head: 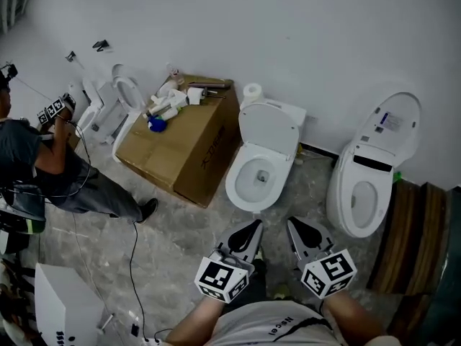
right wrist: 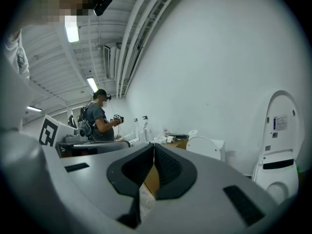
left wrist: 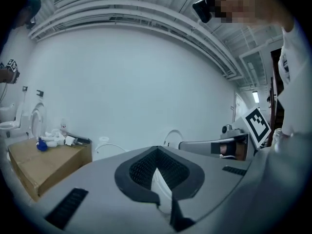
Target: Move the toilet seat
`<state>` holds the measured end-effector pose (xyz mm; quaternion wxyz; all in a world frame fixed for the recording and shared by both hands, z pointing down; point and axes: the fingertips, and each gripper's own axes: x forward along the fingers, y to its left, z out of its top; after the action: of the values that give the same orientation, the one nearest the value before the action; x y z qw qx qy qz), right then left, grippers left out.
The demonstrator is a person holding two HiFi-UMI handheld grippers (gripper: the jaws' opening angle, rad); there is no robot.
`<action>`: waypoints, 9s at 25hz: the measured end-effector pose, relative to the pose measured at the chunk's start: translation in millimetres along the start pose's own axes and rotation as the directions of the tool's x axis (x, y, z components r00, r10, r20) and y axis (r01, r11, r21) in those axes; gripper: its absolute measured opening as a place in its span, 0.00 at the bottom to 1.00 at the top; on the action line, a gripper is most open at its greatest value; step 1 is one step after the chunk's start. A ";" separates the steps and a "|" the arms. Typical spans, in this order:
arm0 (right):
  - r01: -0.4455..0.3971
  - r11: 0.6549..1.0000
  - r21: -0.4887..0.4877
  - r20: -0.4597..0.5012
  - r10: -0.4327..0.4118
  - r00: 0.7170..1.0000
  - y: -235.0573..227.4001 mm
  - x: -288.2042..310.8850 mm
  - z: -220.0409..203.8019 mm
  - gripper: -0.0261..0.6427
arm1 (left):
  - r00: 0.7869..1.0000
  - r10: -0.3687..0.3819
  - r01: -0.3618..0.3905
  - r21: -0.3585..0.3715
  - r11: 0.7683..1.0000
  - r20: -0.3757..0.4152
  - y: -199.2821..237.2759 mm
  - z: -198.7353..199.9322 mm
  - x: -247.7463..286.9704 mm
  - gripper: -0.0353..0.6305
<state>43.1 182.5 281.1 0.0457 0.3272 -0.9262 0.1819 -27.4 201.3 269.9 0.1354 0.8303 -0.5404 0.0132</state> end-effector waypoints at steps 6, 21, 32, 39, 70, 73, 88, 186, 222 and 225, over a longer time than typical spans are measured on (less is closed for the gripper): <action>0.050 0.999 0.011 -0.023 -0.050 0.998 -30.0 84.9 -7.7 0.06 | 0.997 -0.070 0.070 0.003 0.998 -0.034 73.6 -4.9 56.1 0.07; 0.129 0.913 0.387 -0.090 -0.101 0.991 -157.7 210.4 -140.5 0.07 | 0.975 -0.156 0.145 -0.077 0.986 -0.156 174.7 -133.3 191.8 0.07; 0.250 0.804 0.539 -0.243 -0.135 0.960 -285.9 264.9 -335.4 0.07 | 0.954 -0.099 0.061 -0.141 0.988 -0.282 219.8 -282.2 276.2 0.07; 0.297 0.755 0.584 -0.327 -0.116 0.938 -321.3 288.2 -438.8 0.12 | 0.941 -0.105 0.056 -0.158 0.986 -0.322 230.0 -362.6 305.9 0.07; 0.240 0.356 0.903 -0.276 0.053 0.960 -346.7 324.8 -570.5 0.14 | 0.921 -0.102 0.052 -0.139 0.989 -0.377 253.1 -427.1 329.3 0.07; 0.225 0.336 0.915 -0.263 0.073 0.962 -345.0 322.8 -563.2 0.14 | 0.920 -0.103 0.055 -0.136 0.989 -0.377 250.2 -421.5 327.7 0.07; 0.195 0.259 0.946 -0.227 0.099 0.969 -328.7 306.3 -461.1 0.14 | 0.949 -0.096 0.062 -0.121 0.991 -0.301 226.1 -297.3 312.5 0.07; 0.136 0.990 -0.031 -0.290 -0.139 0.947 -393.8 371.8 -129.7 0.07 | 0.991 0.049 -0.063 -0.105 0.993 -0.124 240.0 -106.0 388.6 0.07; 0.237 0.965 -0.108 0.093 -0.228 0.969 -152.9 224.3 132.2 0.06 | 0.987 -0.152 0.151 0.012 0.988 0.058 149.2 116.2 222.3 0.07; 0.242 0.963 -0.115 0.109 -0.230 0.967 -140.7 219.9 140.5 0.06 | 0.984 -0.164 0.163 0.027 0.986 0.067 143.0 124.3 211.6 0.07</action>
<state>-36.4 -99.9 238.5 0.0441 0.4400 -0.8913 0.1003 -83.7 -71.8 215.9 0.1084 0.8733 -0.4746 -0.0207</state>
